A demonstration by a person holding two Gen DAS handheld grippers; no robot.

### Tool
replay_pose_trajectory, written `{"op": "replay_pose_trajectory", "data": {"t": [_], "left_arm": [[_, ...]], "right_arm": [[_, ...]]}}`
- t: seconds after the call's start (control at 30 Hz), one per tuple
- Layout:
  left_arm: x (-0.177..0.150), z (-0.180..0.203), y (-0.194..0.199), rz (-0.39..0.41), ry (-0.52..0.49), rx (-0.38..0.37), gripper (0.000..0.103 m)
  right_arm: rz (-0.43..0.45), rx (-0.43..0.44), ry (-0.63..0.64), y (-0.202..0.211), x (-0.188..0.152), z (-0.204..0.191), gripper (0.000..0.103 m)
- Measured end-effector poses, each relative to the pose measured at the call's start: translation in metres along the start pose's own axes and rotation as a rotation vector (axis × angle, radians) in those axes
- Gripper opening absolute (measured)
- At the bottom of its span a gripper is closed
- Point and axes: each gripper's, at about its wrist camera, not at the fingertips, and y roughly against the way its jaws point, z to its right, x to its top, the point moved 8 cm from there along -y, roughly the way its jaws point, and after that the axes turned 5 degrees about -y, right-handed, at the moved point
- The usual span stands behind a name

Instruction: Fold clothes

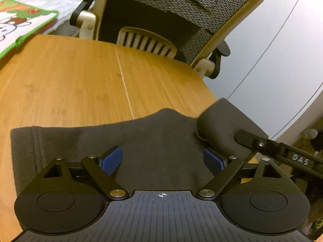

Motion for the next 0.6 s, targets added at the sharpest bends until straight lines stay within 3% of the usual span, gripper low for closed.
{"op": "replay_pose_trajectory", "data": {"t": [0.17, 0.3, 0.47, 0.6], "left_arm": [[-0.001, -0.004, 0.005, -0.006, 0.017, -0.003, 0.092], [0.012, 0.000, 0.012, 0.015, 0.041, -0.005, 0.091], [0.042, 0.030, 0.004, 0.056, -0.044, -0.030, 0.092], [0.040, 0.041, -0.017, 0.026, -0.109, 0.022, 0.092]], "right_arm": [[0.099, -0.189, 0.491, -0.021, -0.034, -0.044, 0.044], [0.115, -0.212, 0.623, -0.021, -0.041, -0.061, 0.044], [0.109, -0.212, 0.759, -0.018, -0.054, -0.074, 0.044], [0.099, -0.194, 0.780, -0.015, -0.057, -0.078, 0.049]]}}
